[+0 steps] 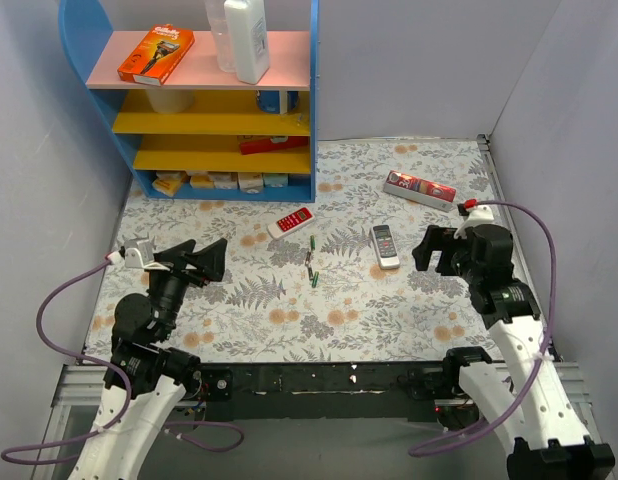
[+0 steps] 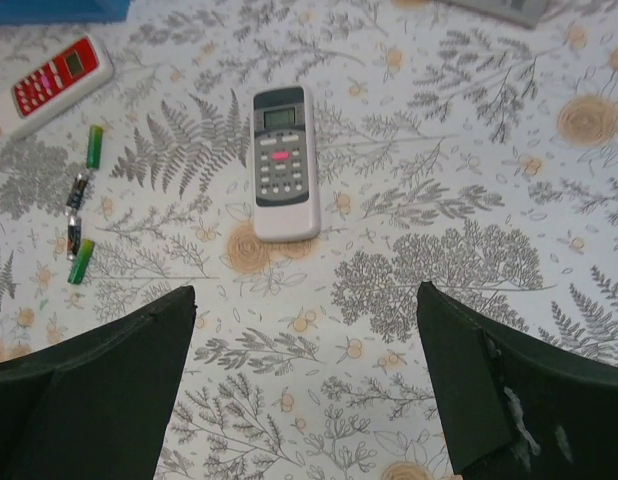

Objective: Load the batteries into the remote control

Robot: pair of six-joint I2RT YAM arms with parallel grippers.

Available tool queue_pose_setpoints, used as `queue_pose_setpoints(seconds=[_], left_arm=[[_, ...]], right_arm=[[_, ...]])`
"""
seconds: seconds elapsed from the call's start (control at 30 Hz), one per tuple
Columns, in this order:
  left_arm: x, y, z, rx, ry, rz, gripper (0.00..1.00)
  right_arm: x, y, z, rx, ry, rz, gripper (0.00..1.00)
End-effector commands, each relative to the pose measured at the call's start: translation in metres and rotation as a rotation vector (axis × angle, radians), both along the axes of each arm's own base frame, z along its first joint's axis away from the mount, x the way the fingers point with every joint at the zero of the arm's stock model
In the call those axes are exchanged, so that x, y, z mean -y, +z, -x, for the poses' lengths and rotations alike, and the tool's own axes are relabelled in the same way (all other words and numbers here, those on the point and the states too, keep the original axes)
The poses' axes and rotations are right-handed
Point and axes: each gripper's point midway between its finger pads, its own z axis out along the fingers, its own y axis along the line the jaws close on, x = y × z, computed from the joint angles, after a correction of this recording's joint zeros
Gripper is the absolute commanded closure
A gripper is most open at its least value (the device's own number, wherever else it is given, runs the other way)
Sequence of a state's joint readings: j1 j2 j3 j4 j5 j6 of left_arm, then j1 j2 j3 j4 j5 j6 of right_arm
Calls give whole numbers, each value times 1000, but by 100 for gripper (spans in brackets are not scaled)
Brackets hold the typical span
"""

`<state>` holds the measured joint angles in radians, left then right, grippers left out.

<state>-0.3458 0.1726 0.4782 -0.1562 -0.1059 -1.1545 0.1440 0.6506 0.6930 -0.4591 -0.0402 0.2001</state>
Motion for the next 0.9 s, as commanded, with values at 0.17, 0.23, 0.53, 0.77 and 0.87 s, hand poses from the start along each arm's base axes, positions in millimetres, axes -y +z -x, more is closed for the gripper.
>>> queue_pose_setpoints(seconds=[0.17, 0.23, 0.53, 0.77, 0.87], left_arm=[[10, -3, 4, -51, -60, -10, 2], [11, -2, 4, -47, -63, -8, 2], [13, 0, 6, -35, -76, -17, 2], [14, -1, 6, -37, -82, -19, 2], [14, 0, 6, -35, -82, -21, 2]], right_arm=[[-12, -52, -16, -270, 24, -9, 2], [-20, -60, -23, -289, 61, -5, 2], [-56, -94, -49, -379, 146, 113, 2], [-73, -109, -67, -439, 160, 188, 2], [-77, -119, -68, -506, 158, 233, 2]])
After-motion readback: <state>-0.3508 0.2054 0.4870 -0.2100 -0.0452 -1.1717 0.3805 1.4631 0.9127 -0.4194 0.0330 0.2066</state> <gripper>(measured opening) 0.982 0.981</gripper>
